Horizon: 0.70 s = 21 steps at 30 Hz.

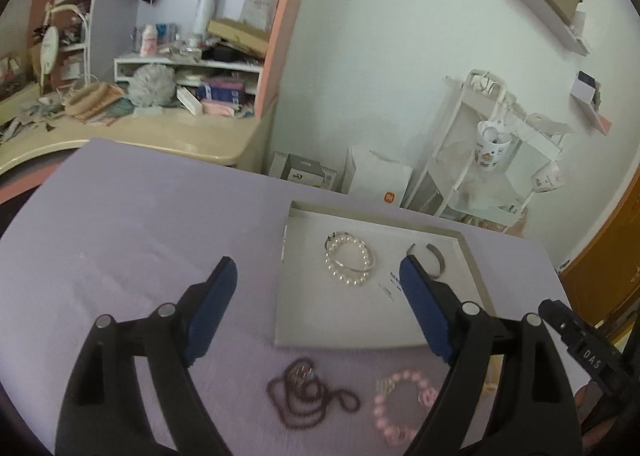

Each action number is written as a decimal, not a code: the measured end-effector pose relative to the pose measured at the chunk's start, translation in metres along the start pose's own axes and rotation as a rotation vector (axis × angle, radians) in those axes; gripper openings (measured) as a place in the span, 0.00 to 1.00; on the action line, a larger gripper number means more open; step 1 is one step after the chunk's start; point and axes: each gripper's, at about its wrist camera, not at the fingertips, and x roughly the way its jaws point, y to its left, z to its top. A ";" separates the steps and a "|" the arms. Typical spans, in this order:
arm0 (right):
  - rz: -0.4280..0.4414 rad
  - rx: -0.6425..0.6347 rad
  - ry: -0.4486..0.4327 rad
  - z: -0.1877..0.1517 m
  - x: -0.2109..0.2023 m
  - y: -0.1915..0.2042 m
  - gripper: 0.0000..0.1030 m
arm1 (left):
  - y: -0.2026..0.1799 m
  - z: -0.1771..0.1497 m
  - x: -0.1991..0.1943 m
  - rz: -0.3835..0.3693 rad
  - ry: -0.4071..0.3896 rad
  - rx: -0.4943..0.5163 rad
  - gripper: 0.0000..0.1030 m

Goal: Organize jewelry
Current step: 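Grasp the pearl drop earring with the right tool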

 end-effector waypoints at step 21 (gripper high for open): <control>0.061 -0.096 0.115 -0.126 -0.035 0.026 0.46 | 0.016 -0.115 -0.102 0.048 -0.005 -0.005 0.81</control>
